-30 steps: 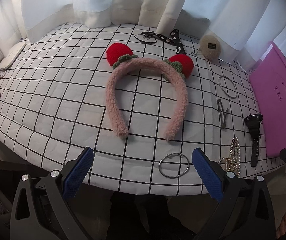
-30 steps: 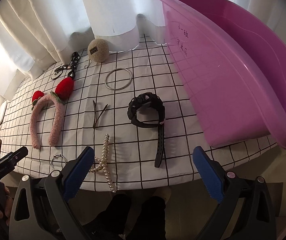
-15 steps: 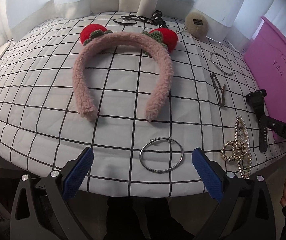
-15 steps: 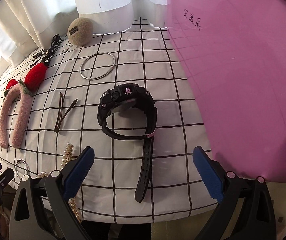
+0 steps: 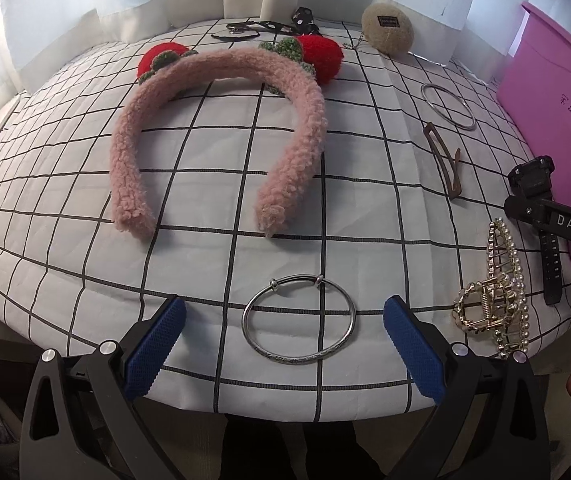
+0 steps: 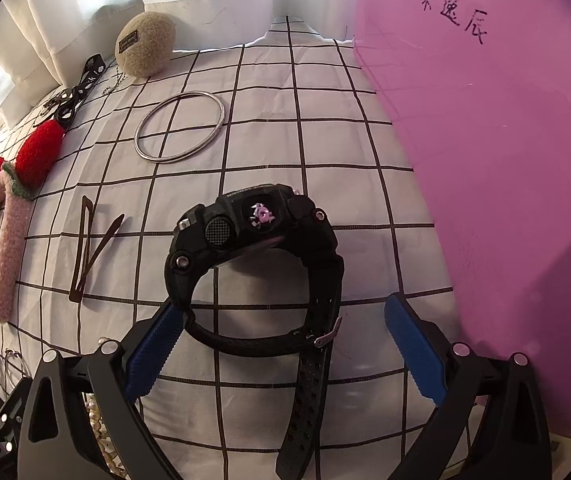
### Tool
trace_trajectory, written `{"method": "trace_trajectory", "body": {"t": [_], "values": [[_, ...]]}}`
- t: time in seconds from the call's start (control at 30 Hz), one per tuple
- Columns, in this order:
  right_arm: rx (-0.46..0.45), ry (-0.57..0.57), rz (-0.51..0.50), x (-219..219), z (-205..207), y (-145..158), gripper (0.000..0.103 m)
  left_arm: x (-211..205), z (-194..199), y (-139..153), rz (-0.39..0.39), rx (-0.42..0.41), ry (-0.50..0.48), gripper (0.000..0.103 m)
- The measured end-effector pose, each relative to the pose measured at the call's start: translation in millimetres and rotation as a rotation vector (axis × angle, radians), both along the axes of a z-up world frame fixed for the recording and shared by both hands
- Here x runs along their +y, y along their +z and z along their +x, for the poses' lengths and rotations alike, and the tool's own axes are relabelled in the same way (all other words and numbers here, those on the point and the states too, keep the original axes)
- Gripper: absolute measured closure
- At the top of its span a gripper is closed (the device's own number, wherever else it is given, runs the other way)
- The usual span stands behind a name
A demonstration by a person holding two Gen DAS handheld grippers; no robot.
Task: Organize jewelry
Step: 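Grasp the black wristwatch with the right tool while the left tool grasps the silver ring, then carry the silver ring and black watch into the pink tub and release both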
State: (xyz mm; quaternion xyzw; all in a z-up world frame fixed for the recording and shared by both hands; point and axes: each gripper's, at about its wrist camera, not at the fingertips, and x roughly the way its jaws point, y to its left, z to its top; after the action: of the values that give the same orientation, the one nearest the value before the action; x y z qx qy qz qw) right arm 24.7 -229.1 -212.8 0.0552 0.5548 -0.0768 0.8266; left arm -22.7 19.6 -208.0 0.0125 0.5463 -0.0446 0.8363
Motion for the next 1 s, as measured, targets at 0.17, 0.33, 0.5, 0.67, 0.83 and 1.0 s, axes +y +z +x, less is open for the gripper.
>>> {"method": "trace_trajectory", "body": {"t": [0.17,0.33,0.5,0.67,0.83,1.0], "values": [[-0.045,0.012,-0.013,2,0,-1,0.009,-2,-9,-2,0.021,-0.081,-0.001,0.005],[-0.086,0.028,-0.021,5,-2,-3,0.009,-6,-8,-1,0.024,-0.092,0.026,0.005],[-0.085,0.028,-0.020,7,0,-4,0.009,-8,-11,-1,0.026,-0.107,0.030,0.009],[-0.092,0.033,-0.015,8,-1,-2,0.010,-20,-18,5,0.018,-0.139,-0.054,0.044],[-0.122,0.071,-0.022,14,-6,4,0.037,-23,-18,6,0.007,-0.138,-0.080,0.050],[-0.122,0.075,-0.016,14,-7,5,0.038,-23,-17,8,-0.005,-0.138,-0.082,0.051]]}}
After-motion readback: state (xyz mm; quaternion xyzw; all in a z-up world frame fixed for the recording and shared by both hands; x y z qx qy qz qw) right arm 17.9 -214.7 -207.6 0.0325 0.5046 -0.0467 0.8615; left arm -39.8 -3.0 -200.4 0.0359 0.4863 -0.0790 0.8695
